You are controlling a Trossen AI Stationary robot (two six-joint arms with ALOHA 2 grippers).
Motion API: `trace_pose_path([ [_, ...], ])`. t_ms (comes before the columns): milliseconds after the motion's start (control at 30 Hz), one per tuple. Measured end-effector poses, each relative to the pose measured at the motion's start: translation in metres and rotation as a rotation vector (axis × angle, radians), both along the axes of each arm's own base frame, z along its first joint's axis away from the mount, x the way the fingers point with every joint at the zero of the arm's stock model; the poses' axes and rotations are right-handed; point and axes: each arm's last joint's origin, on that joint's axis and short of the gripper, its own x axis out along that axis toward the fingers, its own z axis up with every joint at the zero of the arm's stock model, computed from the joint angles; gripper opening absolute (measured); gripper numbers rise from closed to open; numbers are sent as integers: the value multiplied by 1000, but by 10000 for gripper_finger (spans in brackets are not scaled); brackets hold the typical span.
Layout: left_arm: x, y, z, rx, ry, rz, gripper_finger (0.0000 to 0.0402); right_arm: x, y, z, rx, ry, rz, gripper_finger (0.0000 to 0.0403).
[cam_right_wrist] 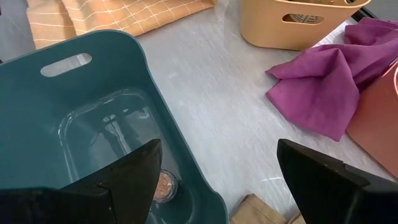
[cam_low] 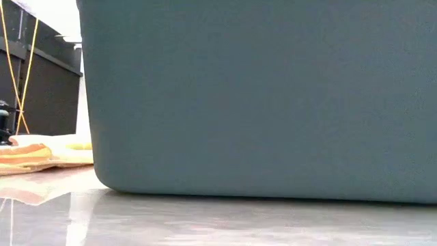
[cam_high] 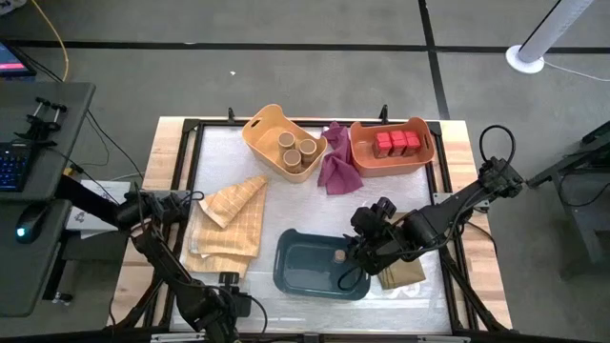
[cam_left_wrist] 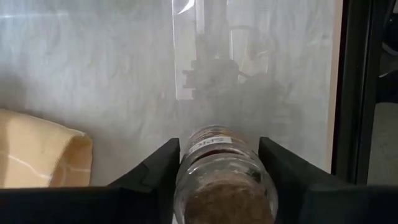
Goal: Sort spices by type
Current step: Put the transparent seasoning bottle into the blue bin
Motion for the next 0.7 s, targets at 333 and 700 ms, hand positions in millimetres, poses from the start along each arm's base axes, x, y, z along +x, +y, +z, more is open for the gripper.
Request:
trace_pose_path([
  [333, -5, 26, 37, 36, 11, 59, 151, 0, 2, 0, 55, 5, -8, 314],
  [700, 36, 138, 158, 14, -534, 141, 151, 4, 6, 1, 156, -17, -5, 314],
])
